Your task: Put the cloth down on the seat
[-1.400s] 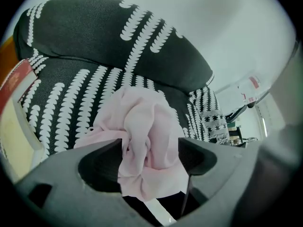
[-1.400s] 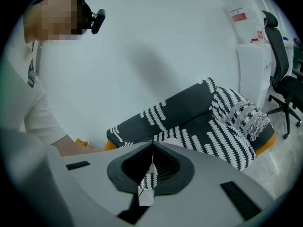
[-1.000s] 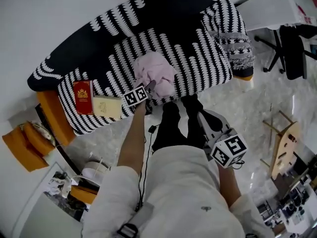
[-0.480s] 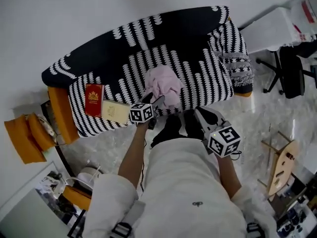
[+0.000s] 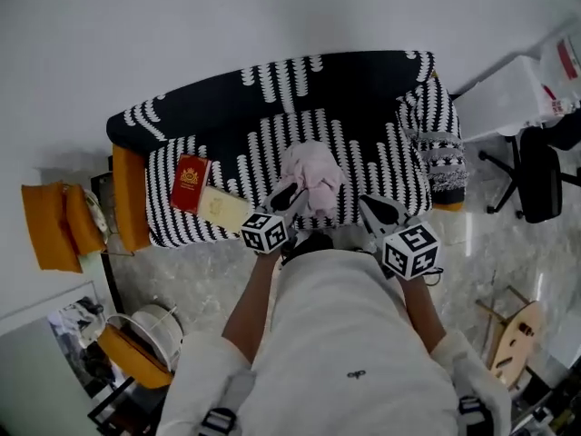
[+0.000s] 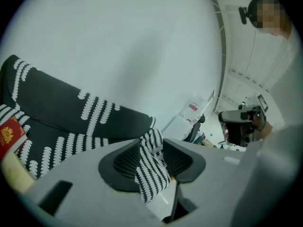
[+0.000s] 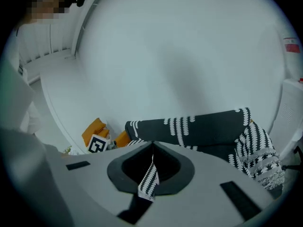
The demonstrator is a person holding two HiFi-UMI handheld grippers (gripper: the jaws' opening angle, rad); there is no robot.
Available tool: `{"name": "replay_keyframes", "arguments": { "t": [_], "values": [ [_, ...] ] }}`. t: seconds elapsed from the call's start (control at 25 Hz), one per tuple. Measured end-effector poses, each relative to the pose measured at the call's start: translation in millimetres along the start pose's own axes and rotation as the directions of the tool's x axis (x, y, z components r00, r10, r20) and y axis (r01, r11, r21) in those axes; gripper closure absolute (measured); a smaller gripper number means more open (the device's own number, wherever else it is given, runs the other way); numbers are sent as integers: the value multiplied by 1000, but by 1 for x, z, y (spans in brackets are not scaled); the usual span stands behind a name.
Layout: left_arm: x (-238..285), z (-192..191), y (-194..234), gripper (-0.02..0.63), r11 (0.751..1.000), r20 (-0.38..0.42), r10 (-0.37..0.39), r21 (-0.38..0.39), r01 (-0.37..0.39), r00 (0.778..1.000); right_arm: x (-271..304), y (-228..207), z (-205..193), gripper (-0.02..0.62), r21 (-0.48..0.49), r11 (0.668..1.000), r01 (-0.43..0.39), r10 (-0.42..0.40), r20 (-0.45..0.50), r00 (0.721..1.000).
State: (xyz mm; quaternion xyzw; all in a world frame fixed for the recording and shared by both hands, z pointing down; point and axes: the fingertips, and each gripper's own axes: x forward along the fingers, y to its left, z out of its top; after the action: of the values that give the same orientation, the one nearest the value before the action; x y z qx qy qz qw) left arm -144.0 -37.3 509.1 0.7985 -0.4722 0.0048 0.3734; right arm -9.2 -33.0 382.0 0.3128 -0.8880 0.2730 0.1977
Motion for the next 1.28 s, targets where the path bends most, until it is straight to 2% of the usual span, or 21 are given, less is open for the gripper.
{"name": "replay_keyframes", "arguments": {
  "t": [0.16, 0.28, 0.36, 0.6, 0.8, 1.0, 1.12, 1.28],
  "values": [
    [-18, 9, -39, 506, 997, 64, 10, 73, -15, 998, -17, 7, -12, 586, -37, 998, -43, 43, -14, 999],
    [-25, -3, -63, 537, 991, 70, 38, 126, -47, 997, -35, 6, -29, 586, -29, 997, -70, 70, -30, 997],
    [-32, -15, -76, 555, 989, 73, 59, 131, -68, 996, -49, 6, -41, 586, -23, 996, -81, 80, -39, 996],
    [-50, -54, -114, 574, 989, 78, 107, 98, -115, 991, -95, -2, -76, 586, -1, 996, -93, 92, -45, 995],
    [-56, -82, -161, 589, 990, 94, 106, 86, -114, 990, -140, -12, -108, 586, 16, 996, -91, 92, -56, 994],
    [-65, -99, -212, 594, 986, 129, 94, 125, -111, 987, -174, -16, -137, 586, 31, 993, -113, 115, -56, 992],
    [-74, -113, -237, 594, 975, 128, 108, 181, -130, 986, -186, -11, -151, 586, 35, 988, -151, 153, -56, 987],
    [-88, -121, -261, 594, 963, 137, 130, 218, -158, 982, -196, 0, -148, 586, 18, 977, -214, 214, 9, 977]
  ]
}}
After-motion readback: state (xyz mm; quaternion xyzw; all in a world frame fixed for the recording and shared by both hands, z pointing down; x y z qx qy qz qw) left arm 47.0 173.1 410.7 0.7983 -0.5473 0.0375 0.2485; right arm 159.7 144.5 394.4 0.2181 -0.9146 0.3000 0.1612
